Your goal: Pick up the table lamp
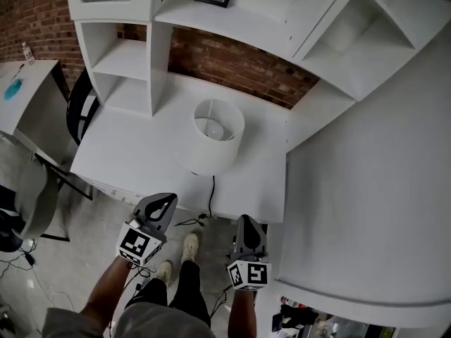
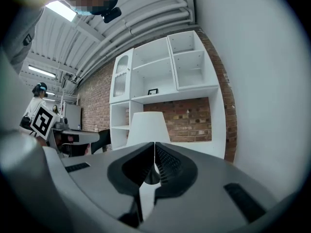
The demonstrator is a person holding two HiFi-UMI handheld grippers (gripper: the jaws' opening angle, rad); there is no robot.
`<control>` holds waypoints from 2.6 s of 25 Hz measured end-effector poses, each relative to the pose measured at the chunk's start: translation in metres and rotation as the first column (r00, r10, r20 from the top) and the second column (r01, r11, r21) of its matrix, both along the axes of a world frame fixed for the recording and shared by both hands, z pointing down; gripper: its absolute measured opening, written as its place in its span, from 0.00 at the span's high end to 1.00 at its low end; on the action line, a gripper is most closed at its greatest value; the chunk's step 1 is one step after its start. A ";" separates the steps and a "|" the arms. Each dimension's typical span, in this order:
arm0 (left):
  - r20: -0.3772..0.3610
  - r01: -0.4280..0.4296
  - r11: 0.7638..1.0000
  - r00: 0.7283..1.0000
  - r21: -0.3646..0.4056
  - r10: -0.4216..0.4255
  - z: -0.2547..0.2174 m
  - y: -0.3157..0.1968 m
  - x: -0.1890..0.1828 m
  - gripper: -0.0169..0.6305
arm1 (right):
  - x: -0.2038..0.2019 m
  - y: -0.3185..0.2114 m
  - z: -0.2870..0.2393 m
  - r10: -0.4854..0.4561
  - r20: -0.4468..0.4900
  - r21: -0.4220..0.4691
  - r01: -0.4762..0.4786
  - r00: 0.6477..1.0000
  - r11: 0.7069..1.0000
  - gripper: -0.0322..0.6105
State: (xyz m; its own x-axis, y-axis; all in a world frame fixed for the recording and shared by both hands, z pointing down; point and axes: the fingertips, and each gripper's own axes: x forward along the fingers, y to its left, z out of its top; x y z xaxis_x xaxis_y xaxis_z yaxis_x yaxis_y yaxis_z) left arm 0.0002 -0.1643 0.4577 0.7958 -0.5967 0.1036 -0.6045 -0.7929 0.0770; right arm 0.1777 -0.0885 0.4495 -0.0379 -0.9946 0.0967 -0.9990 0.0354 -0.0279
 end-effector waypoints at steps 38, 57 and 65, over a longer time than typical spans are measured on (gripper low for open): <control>-0.064 0.080 0.997 0.995 0.016 -0.078 0.166 -0.135 0.089 0.82 | 0.069 -0.126 0.161 -0.067 -0.011 0.035 0.067 0.998 0.997 0.91; -0.087 0.076 0.996 0.994 0.039 -0.072 0.180 -0.170 0.129 0.66 | 0.104 -0.149 0.176 -0.042 -0.011 0.033 0.042 0.999 0.999 0.91; -0.100 0.085 0.995 0.992 0.046 -0.080 0.183 -0.180 0.136 0.66 | 0.113 -0.154 0.180 -0.038 -0.009 0.043 0.039 0.999 0.998 0.91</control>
State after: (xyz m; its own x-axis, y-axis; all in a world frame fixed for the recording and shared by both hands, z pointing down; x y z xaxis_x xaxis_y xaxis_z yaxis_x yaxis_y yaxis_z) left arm 0.1367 -0.3439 0.6405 0.7487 -0.6628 -0.0041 -0.6592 -0.7453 0.1000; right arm 0.2910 -0.2429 0.6291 -0.0755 -0.9957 0.0542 -0.9971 0.0747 -0.0172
